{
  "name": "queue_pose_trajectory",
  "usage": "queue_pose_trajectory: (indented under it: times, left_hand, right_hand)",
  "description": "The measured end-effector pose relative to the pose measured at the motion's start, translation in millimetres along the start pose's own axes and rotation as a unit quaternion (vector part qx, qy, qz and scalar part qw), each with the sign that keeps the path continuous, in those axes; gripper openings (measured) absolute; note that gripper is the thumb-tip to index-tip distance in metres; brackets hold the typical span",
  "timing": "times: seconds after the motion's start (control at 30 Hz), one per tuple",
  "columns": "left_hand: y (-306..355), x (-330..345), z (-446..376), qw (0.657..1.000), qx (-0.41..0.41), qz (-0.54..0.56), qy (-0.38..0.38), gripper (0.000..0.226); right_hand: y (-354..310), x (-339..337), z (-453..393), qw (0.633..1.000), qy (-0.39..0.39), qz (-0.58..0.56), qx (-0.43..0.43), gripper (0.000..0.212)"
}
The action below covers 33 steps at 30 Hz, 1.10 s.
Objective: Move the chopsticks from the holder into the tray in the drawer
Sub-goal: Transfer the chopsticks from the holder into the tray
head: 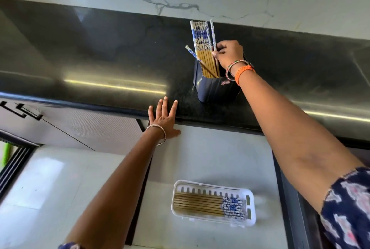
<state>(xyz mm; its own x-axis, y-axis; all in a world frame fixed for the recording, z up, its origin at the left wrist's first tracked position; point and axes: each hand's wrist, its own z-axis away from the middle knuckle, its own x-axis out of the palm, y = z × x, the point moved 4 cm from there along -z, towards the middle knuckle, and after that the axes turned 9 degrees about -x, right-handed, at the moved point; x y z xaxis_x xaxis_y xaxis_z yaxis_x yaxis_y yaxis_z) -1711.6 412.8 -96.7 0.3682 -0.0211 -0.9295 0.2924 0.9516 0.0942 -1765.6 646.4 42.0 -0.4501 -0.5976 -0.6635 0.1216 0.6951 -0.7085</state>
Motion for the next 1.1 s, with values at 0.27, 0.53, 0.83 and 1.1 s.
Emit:
queue_pose_trajectory:
  times: [0.27, 0.53, 0.83, 1.1]
  left_hand:
    - [2, 0, 2, 1.000, -0.008, 0.003, 0.015, 0.107]
    - [0, -1, 2, 1.000, -0.008, 0.009, -0.004, 0.106]
    - [6, 0, 16, 0.999, -0.022, -0.009, 0.030, 0.101]
    - [-11, 93, 128, 0.924, -0.121, 0.340, 0.125, 0.035]
  right_hand:
    - [0, 3, -5, 0.998, -0.056, -0.014, 0.012, 0.025]
    - [-18, -25, -5, 0.997, 0.056, -0.042, -0.019, 0.022]
    - [4, -91, 137, 0.838, 0.323, -0.431, 0.091, 0.025]
    - [155, 60, 380, 0.844, 0.138, -0.189, 0.483, 0.017]
